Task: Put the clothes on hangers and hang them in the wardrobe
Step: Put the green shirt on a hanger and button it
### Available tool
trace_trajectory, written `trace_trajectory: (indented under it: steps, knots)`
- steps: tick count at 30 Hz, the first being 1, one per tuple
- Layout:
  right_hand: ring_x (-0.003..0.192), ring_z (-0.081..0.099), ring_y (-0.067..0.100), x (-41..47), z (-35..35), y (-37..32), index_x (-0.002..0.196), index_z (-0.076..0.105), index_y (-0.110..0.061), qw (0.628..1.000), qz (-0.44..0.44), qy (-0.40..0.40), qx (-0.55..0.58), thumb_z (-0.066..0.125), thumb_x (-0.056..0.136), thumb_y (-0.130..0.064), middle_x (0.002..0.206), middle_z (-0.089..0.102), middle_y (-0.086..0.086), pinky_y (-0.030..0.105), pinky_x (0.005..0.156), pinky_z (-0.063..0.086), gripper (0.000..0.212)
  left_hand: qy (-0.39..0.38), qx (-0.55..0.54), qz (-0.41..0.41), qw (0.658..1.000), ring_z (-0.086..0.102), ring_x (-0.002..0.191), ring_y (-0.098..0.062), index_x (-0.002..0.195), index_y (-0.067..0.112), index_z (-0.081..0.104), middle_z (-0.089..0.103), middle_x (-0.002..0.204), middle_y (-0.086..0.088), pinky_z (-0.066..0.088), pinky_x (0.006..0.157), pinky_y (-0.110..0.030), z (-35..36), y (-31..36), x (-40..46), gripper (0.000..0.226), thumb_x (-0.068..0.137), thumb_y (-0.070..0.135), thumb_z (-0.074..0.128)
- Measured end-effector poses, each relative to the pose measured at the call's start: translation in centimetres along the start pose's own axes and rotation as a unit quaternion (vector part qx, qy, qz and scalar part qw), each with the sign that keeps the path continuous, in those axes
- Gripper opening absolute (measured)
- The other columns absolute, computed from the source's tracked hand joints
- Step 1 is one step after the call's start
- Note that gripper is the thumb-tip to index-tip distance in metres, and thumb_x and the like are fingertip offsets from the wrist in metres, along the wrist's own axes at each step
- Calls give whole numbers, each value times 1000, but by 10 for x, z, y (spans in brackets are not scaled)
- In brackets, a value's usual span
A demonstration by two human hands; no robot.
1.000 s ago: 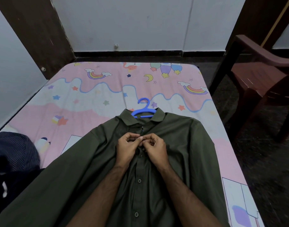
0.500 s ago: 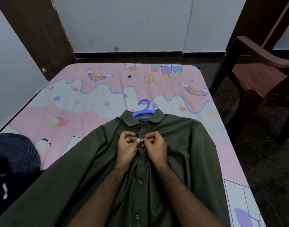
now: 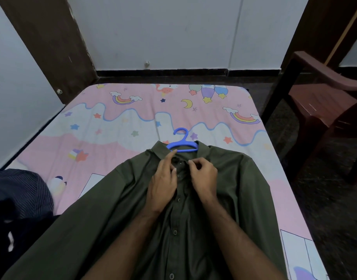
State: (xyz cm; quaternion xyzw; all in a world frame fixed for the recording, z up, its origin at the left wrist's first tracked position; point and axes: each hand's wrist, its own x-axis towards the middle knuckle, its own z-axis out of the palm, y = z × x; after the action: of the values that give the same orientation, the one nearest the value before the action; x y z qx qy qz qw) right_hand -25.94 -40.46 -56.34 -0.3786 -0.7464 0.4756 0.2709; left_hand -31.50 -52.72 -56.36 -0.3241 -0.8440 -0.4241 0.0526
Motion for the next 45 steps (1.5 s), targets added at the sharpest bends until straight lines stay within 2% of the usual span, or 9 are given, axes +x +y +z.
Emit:
trace_trajectory:
  steps: [6, 9, 13, 18, 21, 26, 36, 40, 45]
  knots:
    - [57, 70, 20, -5, -6, 4, 88, 65, -16, 963, 149, 65, 215, 76, 85, -5, 74, 72, 7, 46, 64, 63, 16, -126, 271, -15, 954, 66, 94, -37, 124, 22, 50, 70, 103, -12, 50, 75, -41, -12, 7, 47, 26, 99, 31, 47]
    - [57, 67, 15, -1, -11, 3, 100, 55, -14, 938, 202, 39, 280, 77, 82, 1, 83, 72, 12, 34, 59, 58, 32, -118, 337, 17, 934, 63, 96, -30, 106, 18, 56, 66, 106, -6, 45, 72, -37, -15, 11, 57, 16, 100, 30, 48]
    - [64, 65, 17, -1, -26, -2, 93, 64, -2, 907, 259, -45, 329, 70, 86, 8, 80, 69, 14, 24, 57, 58, 14, -24, 398, 91, 913, 51, 99, -26, 97, 21, 64, 56, 113, -2, 40, 76, -41, -17, 5, 56, 15, 93, 35, 63]
    - [70, 65, 21, 0, -35, -10, 91, 64, 6, 839, 352, -109, 399, 65, 89, 11, 79, 67, 14, 26, 53, 60, 5, -31, 58, -18, 998, 54, 99, -17, 88, 12, 68, 47, 107, -2, 46, 94, -31, -10, -2, 53, 8, 88, 17, 75]
    - [66, 65, 18, -2, -33, -8, 86, 66, 3, 849, 352, -115, 377, 67, 89, 6, 68, 68, 8, 26, 53, 58, 4, -50, -49, -94, 993, 56, 96, -12, 87, 8, 71, 49, 105, -3, 39, 86, -6, -4, -1, 44, 5, 87, 11, 75]
    - [59, 59, 11, -6, -25, -9, 77, 66, -5, 878, 306, -107, 352, 65, 90, -1, 64, 64, 3, 21, 55, 55, 13, -54, -207, -195, 957, 56, 75, -10, 86, 13, 72, 59, 99, -7, 42, 64, -19, 7, -5, 27, 4, 90, 14, 73]
    - [58, 62, 14, -21, 7, 8, 66, 62, -13, 967, 165, -37, 190, 78, 77, -16, 57, 64, -3, 34, 65, 55, 19, -36, -268, -223, 937, 58, 65, 6, 85, 13, 74, 64, 99, -14, 45, 62, -10, 13, -13, 17, 4, 87, 10, 75]
    - [61, 58, 12, -25, 12, 17, 67, 67, -12, 971, 127, -31, 199, 81, 77, -17, 62, 66, 0, 33, 63, 51, 18, -18, -264, -217, 940, 64, 80, -6, 83, 12, 76, 65, 97, -3, 53, 83, -25, 16, -11, 14, 5, 83, 9, 79]
    - [67, 64, 11, -27, 10, 24, 76, 71, -12, 967, 104, -30, 231, 83, 81, -8, 71, 72, 4, 29, 68, 55, 13, -27, -225, -192, 955, 61, 77, -9, 79, 19, 75, 61, 96, 0, 52, 83, -25, 16, -11, 15, 10, 82, 12, 81]
